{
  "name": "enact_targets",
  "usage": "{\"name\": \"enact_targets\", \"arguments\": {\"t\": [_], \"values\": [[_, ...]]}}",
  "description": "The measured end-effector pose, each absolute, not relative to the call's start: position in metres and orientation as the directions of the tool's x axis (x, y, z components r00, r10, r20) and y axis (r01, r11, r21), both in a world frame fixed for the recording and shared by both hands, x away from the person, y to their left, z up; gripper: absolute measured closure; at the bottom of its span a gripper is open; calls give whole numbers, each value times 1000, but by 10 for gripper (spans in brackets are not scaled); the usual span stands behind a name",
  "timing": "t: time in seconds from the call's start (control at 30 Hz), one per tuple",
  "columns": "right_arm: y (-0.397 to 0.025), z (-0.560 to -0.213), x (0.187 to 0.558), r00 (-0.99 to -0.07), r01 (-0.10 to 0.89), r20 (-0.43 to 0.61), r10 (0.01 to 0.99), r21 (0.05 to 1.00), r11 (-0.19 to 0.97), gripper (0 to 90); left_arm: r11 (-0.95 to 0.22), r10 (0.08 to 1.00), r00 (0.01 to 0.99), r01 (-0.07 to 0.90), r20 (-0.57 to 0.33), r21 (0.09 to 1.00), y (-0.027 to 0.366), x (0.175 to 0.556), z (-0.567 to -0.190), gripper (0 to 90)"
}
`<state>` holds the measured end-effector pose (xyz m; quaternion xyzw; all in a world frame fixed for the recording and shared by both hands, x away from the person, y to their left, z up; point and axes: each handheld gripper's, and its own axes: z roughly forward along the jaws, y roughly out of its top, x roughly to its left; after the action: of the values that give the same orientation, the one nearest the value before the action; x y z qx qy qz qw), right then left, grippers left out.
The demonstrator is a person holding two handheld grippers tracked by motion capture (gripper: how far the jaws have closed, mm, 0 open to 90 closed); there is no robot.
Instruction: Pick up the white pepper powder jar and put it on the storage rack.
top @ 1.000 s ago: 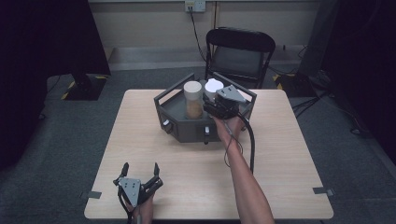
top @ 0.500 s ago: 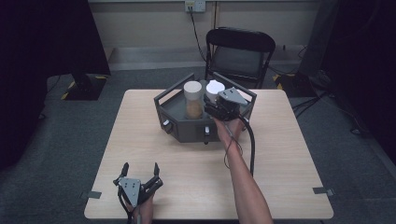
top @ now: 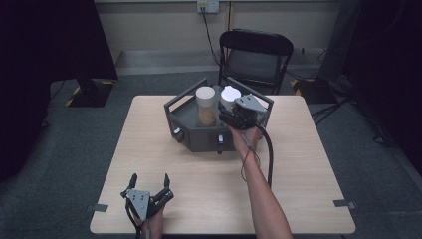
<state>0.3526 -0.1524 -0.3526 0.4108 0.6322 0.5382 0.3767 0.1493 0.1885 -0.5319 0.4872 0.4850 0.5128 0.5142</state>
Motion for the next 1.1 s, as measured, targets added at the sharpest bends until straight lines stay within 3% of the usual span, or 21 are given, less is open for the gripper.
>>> {"name": "enact_targets", "arguments": {"t": [0.33,0.4,0.57,1.1], "values": [[-150,-353,352,-372,108,-47,927,990,94,284,0,1000,4,-55,1,998,189,149,-532,1],[-146,-359,349,-345,65,-80,935,992,109,148,0,1000,4,-55,1,998,188,149,-532,1],[-143,-369,343,-291,3,-82,953,996,87,0,-1,1000,4,-55,1,998,189,149,-532,1],[-148,-373,327,-315,-23,-68,947,998,64,0,-1,1000,4,-55,1,999,188,149,-532,1]]}}
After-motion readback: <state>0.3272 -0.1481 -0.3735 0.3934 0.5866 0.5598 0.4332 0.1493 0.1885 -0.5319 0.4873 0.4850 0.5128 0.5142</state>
